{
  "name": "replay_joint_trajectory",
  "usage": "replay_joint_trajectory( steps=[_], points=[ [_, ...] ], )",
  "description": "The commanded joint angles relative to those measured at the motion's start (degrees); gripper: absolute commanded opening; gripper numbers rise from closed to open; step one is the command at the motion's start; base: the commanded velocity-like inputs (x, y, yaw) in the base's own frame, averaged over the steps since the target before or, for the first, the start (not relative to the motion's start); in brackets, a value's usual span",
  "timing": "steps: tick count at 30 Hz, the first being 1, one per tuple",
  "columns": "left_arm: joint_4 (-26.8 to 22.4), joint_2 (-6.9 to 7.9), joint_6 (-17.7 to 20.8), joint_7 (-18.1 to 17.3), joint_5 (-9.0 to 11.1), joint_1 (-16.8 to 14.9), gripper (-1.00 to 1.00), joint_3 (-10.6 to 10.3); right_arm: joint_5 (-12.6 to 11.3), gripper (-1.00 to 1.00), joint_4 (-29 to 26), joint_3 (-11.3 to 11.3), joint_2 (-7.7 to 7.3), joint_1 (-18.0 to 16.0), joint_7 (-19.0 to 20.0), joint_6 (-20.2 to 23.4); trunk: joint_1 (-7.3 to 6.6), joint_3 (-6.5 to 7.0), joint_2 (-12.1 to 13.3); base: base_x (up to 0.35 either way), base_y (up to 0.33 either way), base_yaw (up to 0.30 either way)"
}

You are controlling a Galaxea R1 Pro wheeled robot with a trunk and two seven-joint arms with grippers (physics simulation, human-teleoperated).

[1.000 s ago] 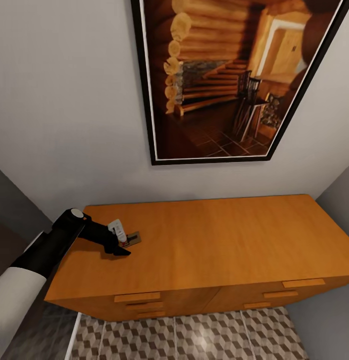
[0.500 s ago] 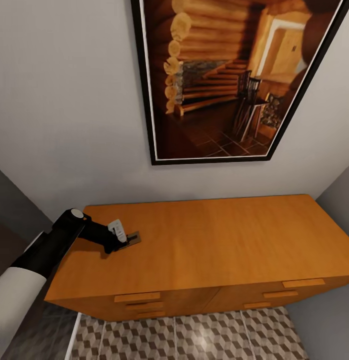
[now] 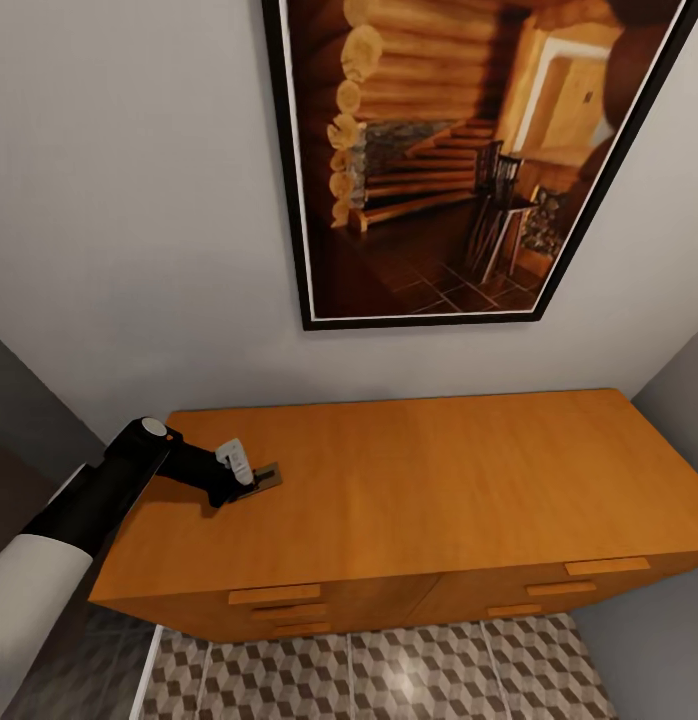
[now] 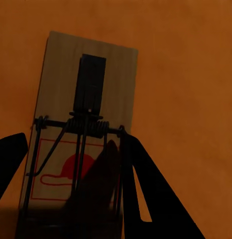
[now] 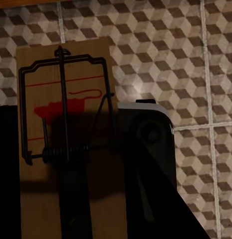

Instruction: Take the four mousetraps from the cabinet in the bathroom and place them on the bathroom floor. Make sure all four end up on the same floor surface, and ensure that at least two of them are either under or directly next to the same bathroom sink.

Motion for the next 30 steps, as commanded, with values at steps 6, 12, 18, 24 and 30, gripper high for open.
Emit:
replay_joint_trajectory(
  steps=[6,12,18,24,30],
  points=[
    [2.0,0.02,0.5,-0.3,-0.5,0.0,-1.00,0.0,-0.5,-1.00,0.0,0.5,0.03,-0.1,-0.1,-0.2,0.04,-0.11,-0.1,0.000,0.000,0.000],
    [0.0,0.05,0.6,-0.4,-0.4,0.0,-1.00,0.2,-0.5,-1.00,0.0,0.5,0.03,0.0,-0.1,-0.2,0.04,-0.11,-0.1,0.000,0.000,0.000],
    [-3.6,0.16,0.9,-0.8,-0.4,0.0,-1.00,0.5,-0.5,-1.00,0.0,0.5,0.03,0.0,-0.1,-0.2,0.04,-0.11,-0.1,0.000,0.000,0.000],
    [-7.7,0.28,1.2,-1.0,-0.3,0.0,-1.00,0.5,-0.5,-1.00,0.0,0.5,0.03,0.0,-0.1,-0.2,0.04,-0.11,-0.1,0.000,0.000,0.000],
    [-11.3,0.39,1.7,-2.3,-0.1,0.0,-1.00,0.6,-0.5,-1.00,0.0,0.5,0.02,-0.1,-0.1,-0.2,0.04,-0.11,-0.1,0.000,0.000,0.000]
  ],
)
